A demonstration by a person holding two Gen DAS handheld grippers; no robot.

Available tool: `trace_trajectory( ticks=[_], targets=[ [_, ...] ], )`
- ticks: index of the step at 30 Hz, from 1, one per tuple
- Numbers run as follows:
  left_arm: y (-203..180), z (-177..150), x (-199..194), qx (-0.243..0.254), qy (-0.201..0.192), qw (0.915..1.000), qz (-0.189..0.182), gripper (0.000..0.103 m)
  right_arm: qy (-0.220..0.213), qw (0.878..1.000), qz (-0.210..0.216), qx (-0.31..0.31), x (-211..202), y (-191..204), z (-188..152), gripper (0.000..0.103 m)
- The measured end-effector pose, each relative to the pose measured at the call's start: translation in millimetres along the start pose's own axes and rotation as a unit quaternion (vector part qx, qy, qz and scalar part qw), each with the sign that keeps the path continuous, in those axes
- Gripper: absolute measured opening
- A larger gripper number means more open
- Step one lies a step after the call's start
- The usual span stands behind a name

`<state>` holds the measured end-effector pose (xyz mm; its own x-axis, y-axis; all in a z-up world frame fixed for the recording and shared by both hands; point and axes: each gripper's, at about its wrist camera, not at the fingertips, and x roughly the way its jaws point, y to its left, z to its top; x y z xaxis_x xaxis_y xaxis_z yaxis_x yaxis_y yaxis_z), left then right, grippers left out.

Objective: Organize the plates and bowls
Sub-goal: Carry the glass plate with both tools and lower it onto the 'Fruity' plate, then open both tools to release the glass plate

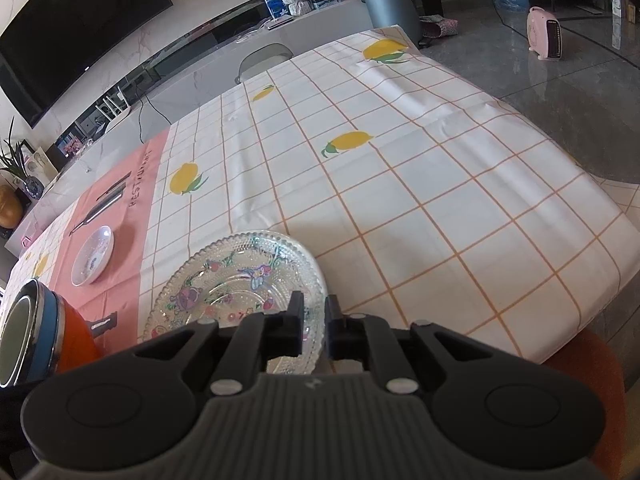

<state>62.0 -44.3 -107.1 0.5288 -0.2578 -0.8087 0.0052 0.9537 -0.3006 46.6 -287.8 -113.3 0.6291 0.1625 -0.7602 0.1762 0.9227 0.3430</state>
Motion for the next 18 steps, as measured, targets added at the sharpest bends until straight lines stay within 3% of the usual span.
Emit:
trace_trajectory(
  ticks=[9,15,18],
  targets=[
    [2.7,2.1,0.9,-0.006,0.0,1.0,-0.006,0.014,0.001,1.0,0.003,0.005,1.5,-0.4,0.2,0.014],
    [4.6,1.1,-3.1,-0.012,0.0,0.9998,-0.014,0.014,-0.009,1.0,0.006,0.004,-9.4,2.4,1.1,0.035],
    [6.6,0.2,-6.5,-0.015,-0.005,0.9997,-0.021,0.014,-0.011,1.0,0.004,-0.004,-16.1,3.8,-0.3,0.037]
  ],
)
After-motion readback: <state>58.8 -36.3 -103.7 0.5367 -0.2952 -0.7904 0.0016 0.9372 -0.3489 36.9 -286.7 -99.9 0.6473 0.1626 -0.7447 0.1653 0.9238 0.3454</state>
